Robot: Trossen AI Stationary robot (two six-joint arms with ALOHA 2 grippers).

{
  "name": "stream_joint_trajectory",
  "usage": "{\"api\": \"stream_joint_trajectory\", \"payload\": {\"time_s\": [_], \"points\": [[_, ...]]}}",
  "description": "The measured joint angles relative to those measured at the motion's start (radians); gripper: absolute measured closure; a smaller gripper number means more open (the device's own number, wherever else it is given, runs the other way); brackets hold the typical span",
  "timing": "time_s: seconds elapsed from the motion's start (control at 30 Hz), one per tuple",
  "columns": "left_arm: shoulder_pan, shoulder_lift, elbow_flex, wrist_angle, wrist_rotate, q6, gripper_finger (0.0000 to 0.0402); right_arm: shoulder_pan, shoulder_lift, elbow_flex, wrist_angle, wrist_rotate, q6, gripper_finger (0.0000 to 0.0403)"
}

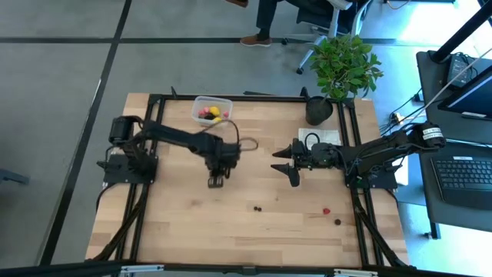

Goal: Pick and placing Produce into tupperware
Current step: Put the left cherry into the transparent bin

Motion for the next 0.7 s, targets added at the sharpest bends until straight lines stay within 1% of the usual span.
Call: {"api": "stream_joint_trajectory", "payload": {"time_s": [0.13, 0.23, 0.33, 0.43, 0.57, 0.7], "points": [[0.09, -0.045, 0.038, -0.017, -0.067, 0.046, 0.035, 0.0, 0.0, 0.0, 0.0, 0.0, 0.002, 0.0151], [0.164, -0.106, 0.067, -0.044, -0.124, 0.079, 0.0351, 0.0, 0.0, 0.0, -0.003, 0.0, 0.002, 0.0151], [0.247, -0.173, 0.102, -0.047, -0.221, 0.097, 0.0358, 0.0, 0.0, 0.0, -0.002, 0.0, 0.0, 0.0151], [0.34, -0.206, 0.139, -0.046, -0.305, 0.099, 0.036, 0.0, 0.0, 0.0, -0.001, 0.0, -0.003, 0.0151], [0.453, -0.206, 0.161, -0.03, -0.316, 0.094, 0.0349, -0.003, 0.0, 0.0, -0.001, 0.001, -0.004, 0.0151], [0.531, -0.157, 0.16, -0.002, -0.306, 0.089, 0.0346, -0.003, 0.0, 0.0, -0.004, 0.001, -0.004, 0.0151]]}}
